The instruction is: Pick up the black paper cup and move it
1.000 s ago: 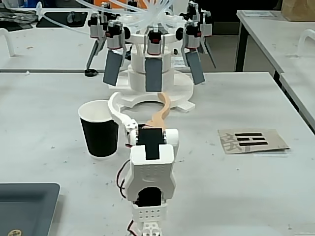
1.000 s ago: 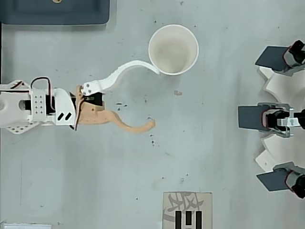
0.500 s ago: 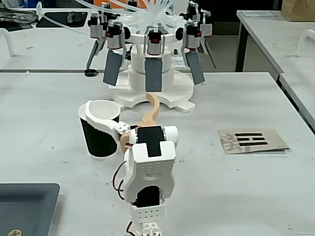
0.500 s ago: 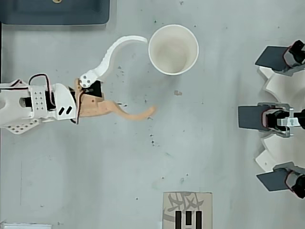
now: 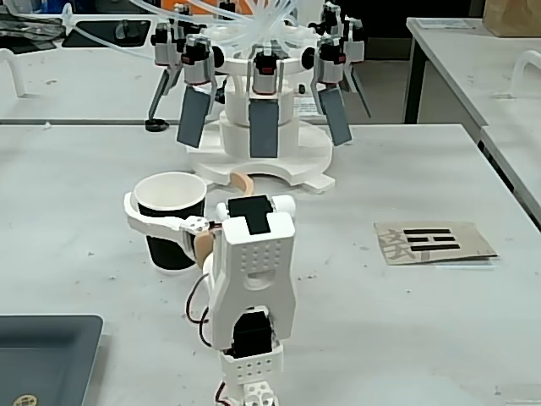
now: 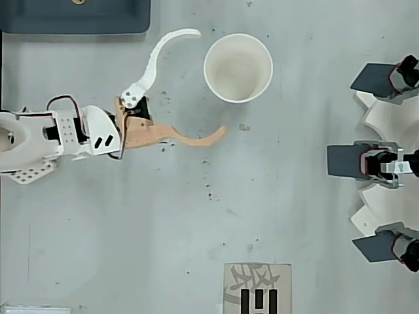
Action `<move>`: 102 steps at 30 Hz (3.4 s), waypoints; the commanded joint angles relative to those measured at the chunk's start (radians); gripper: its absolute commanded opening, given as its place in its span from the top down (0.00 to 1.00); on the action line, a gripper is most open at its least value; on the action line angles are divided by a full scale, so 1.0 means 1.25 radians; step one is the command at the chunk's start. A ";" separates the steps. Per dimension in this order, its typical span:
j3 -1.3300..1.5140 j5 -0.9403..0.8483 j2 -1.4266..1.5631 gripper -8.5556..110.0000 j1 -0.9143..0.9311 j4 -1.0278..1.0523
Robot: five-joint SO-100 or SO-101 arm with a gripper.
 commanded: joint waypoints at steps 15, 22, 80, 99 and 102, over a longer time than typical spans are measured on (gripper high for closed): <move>-0.191 0.013 -0.133 0.55 -0.043 0.013; -0.258 0.020 -0.201 0.55 -0.047 0.017; -0.511 0.039 -0.529 0.63 -0.086 0.016; -0.509 0.037 -0.535 0.81 -0.090 0.015; -0.509 0.034 -0.535 0.83 -0.090 0.015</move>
